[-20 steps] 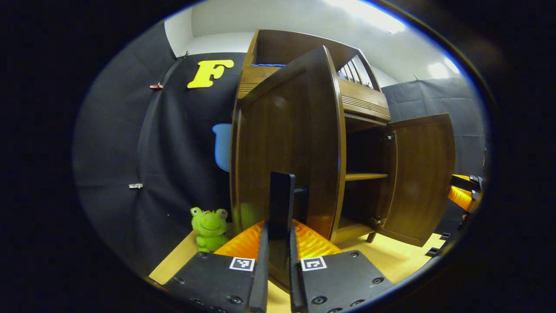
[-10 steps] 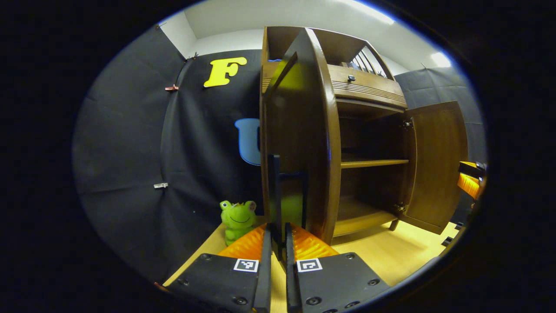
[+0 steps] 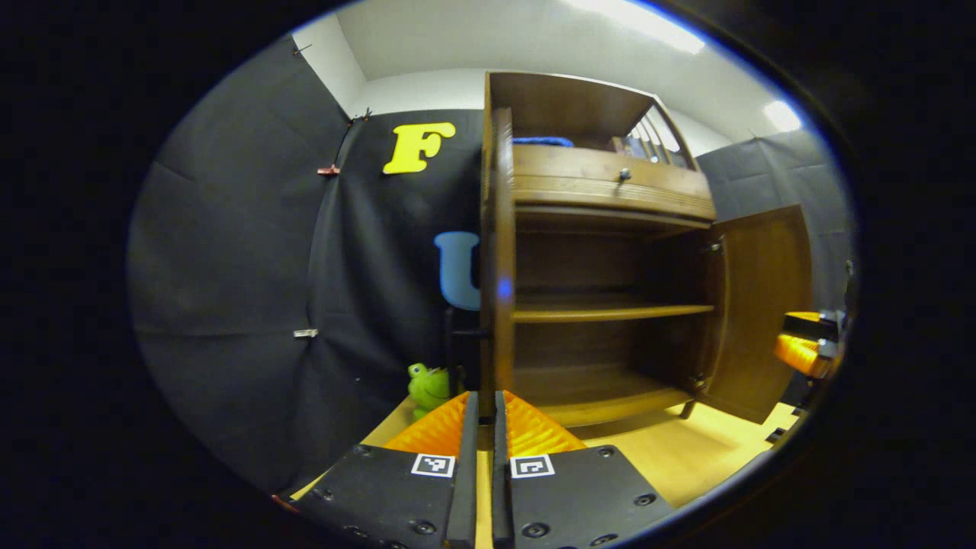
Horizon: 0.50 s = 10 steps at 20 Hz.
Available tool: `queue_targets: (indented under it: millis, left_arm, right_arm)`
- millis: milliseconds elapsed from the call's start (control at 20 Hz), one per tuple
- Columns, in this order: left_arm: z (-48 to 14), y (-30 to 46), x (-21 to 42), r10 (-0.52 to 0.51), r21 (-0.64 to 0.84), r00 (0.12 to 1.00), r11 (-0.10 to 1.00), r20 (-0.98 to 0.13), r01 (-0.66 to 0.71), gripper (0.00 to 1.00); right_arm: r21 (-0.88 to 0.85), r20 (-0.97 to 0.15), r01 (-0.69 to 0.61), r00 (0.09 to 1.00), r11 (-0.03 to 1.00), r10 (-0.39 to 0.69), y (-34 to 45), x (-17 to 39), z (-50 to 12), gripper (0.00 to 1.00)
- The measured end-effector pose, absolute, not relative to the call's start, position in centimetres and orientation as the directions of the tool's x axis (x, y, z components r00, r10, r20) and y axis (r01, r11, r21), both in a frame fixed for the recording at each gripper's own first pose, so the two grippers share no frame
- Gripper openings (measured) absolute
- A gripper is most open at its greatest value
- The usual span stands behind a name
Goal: Open the right door of the double-door shoe cabinet with the right hand, and open the left door with the left hand.
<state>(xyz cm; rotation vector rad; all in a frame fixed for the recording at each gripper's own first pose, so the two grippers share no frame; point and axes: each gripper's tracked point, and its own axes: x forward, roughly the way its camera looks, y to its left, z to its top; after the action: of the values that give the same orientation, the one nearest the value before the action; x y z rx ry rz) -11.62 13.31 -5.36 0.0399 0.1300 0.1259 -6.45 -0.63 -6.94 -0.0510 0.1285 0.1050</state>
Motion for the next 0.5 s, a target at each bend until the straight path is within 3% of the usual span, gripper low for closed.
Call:
queue_targets:
  millis: [150,500]
  left_arm:
    - [-3.5,8.4,-11.7,-0.025,0.051,0.996,0.998,-0.082,0.029,0.13]
    - [-2.6,4.6,-8.5,-0.089,0.042,0.995,0.995,-0.037,0.09,0.98]
  right_arm:
    - [-0.028,-0.124,-0.095,0.988,0.995,0.091,-1.0,-6.6,-6.3,0.95]
    - [-0.058,-0.097,-0.024,0.995,0.998,0.019,-4.0,-8.6,-4.2,0.97]
